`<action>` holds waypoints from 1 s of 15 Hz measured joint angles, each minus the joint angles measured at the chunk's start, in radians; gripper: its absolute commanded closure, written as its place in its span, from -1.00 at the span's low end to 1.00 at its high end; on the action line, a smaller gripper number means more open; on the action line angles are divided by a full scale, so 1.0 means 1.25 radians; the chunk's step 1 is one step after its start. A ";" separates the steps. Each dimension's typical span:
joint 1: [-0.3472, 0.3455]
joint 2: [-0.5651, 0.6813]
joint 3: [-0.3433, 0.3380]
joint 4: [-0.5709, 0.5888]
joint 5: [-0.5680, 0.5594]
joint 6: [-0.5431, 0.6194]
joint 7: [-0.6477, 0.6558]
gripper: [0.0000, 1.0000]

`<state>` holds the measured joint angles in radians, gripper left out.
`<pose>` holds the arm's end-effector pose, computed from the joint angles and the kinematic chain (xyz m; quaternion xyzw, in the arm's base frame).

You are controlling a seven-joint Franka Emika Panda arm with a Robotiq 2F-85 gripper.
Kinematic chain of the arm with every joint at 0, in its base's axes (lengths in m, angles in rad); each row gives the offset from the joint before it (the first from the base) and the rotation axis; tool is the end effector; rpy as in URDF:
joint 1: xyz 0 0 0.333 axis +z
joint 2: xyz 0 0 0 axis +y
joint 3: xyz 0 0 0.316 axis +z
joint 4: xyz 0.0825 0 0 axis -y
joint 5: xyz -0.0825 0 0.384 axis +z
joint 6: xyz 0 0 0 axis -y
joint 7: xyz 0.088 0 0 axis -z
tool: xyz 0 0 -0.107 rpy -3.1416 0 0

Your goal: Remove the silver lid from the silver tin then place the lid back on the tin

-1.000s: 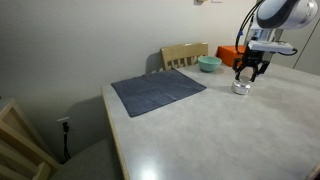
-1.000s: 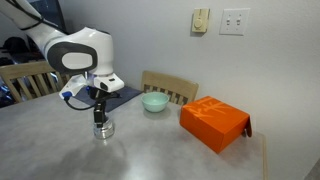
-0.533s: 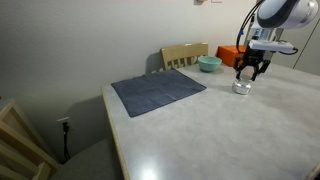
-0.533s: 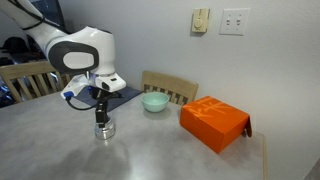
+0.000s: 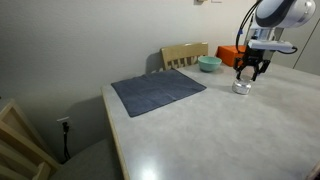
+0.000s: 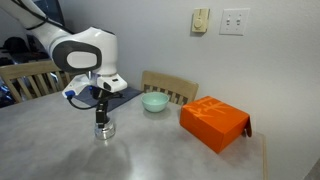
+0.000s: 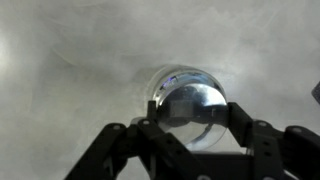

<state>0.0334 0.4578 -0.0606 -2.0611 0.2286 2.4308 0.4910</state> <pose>0.5829 -0.0150 0.2024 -0.9382 0.3388 0.0544 0.0459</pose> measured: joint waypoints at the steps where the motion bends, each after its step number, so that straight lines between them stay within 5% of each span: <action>1: 0.000 0.003 0.000 0.006 0.000 -0.007 0.000 0.12; 4: 0.000 0.008 -0.001 0.016 0.000 -0.020 0.000 0.12; 5: 0.000 0.009 -0.001 0.018 0.000 -0.023 0.000 -0.85; 8: 0.001 0.017 -0.001 0.023 0.000 -0.028 0.001 -1.00; 15: 0.014 0.048 -0.001 0.025 -0.001 -0.027 0.010 -1.00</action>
<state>0.0504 0.5183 -0.0613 -2.0299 0.2279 2.3975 0.5041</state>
